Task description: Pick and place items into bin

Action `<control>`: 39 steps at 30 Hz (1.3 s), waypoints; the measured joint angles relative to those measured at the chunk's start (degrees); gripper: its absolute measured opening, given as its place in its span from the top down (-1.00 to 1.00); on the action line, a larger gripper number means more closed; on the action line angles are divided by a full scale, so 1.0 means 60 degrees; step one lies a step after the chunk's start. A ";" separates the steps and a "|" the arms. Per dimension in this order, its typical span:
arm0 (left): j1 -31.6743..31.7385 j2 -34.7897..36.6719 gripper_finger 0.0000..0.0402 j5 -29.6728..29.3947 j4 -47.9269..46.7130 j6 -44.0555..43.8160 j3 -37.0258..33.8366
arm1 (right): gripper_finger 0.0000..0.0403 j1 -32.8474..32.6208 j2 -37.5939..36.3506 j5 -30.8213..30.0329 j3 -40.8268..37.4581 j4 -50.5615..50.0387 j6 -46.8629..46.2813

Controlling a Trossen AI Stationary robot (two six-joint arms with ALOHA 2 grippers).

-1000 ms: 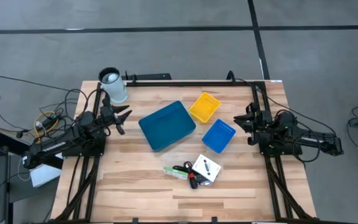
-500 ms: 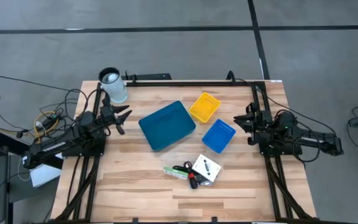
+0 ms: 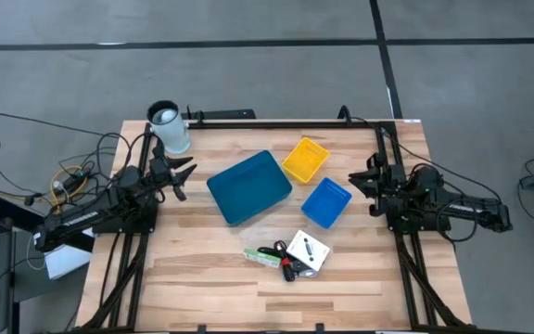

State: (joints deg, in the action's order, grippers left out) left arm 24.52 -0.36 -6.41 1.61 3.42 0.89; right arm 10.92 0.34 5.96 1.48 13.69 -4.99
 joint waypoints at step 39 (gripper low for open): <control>0.0000 0.0000 0.41 -0.0001 0.0000 0.0000 0.0000 | 0.73 0.0018 -0.0001 -0.0298 0.0001 0.0082 0.0302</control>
State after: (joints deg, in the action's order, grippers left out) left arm 24.52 -0.36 -6.42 1.61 3.42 0.90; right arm 11.03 0.34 4.17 1.48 14.18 -3.18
